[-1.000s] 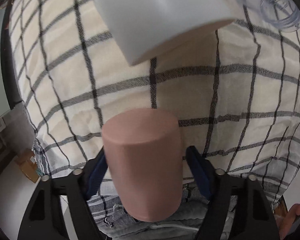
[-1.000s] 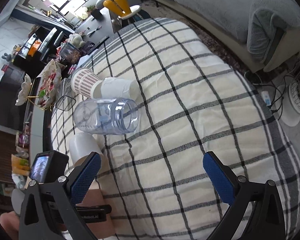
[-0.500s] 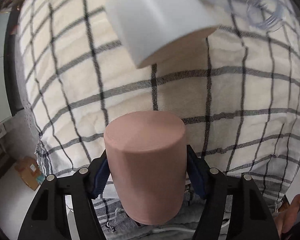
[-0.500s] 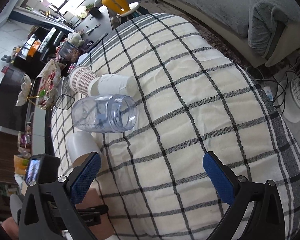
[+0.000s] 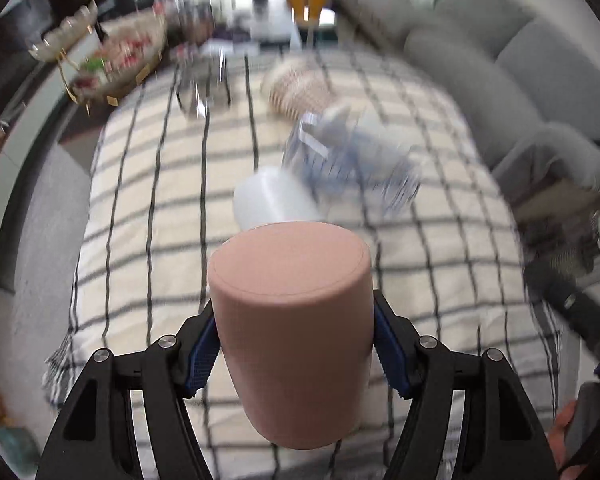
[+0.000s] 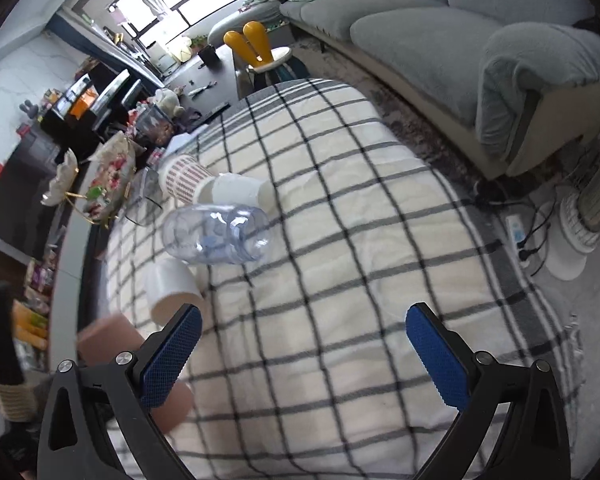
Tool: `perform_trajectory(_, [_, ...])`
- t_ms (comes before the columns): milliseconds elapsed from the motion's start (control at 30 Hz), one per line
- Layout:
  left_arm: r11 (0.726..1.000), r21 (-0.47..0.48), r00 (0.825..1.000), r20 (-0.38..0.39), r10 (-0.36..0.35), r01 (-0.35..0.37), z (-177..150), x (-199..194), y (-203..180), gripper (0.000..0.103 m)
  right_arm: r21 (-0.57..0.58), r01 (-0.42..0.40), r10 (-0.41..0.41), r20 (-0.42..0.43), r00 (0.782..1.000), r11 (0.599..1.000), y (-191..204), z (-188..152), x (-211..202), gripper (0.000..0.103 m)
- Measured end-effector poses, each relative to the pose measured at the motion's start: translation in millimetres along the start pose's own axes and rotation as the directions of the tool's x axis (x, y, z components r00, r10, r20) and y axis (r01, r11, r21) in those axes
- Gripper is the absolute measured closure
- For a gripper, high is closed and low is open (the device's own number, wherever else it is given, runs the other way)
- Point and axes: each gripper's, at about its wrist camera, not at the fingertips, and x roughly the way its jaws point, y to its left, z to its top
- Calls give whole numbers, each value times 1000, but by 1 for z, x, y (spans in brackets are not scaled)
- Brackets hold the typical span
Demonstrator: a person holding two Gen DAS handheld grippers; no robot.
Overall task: Flip cup upside down
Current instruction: 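Lower the pink cup with the left tool and set it on the tablecloth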
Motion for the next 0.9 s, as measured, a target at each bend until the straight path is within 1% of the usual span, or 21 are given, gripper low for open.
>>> perform_trajectory(67, [1000,6,996,84,-25,24,-10,6,-6,35,-9,36,-36,23,999,999,-9,-6,-5,1])
perform_trajectory(100, [999,16,989,140,-38,36,-15,5,-10,35,-11,51,-50,33,998,999,-12,-9,-7,1])
perform_trajectory(133, [999,28,983,177,-40,36,-17,8,-14,35,-13,75,-74,45,996,997,-17,-12,-9,1])
perform_trajectory(200, [999,50,967,253,-33,21,-21,17,-18,35,-13,110,-109,59,992,994,-25,-19,-11,1])
perform_trajectory(300, [999,44,951,307,-40,28,-28,32,-19,35,-3,147,-147,72,987,989,-36,-28,-11,1])
perform_trajectory(367, [999,44,940,339,-35,21,-32,40,-20,35,0,153,-152,68,986,988,-39,-34,-11,1])
perform_trajectory(467, [998,66,918,396,-32,7,-39,46,-25,35,-12,156,-155,65,986,988,-38,-38,-14,1])
perform_trajectory(533, [996,88,909,416,-24,-14,-46,47,-31,35,-26,164,-162,73,984,986,-34,-40,-17,1])
perform_trajectory(633, [994,99,909,418,0,-45,-53,55,-34,35,-37,164,-161,77,984,986,-30,-41,-18,1])
perform_trajectory(667, [993,99,904,428,9,-57,-55,55,-35,35,-39,163,-160,76,984,986,-30,-41,-19,1])
perform_trajectory(800, [992,104,906,422,27,-78,-57,54,-37,34,-36,157,-154,73,985,987,-30,-42,-21,1])
perform_trajectory(833, [991,101,903,429,31,-82,-58,52,-37,31,-31,154,-152,74,986,988,-31,-43,-22,1])
perform_trajectory(867, [991,100,899,437,34,-86,-59,49,-37,25,-28,153,-151,74,986,988,-32,-43,-23,1])
perform_trajectory(900, [991,99,896,443,36,-89,-60,47,-37,22,-26,152,-150,74,986,988,-32,-44,-23,1])
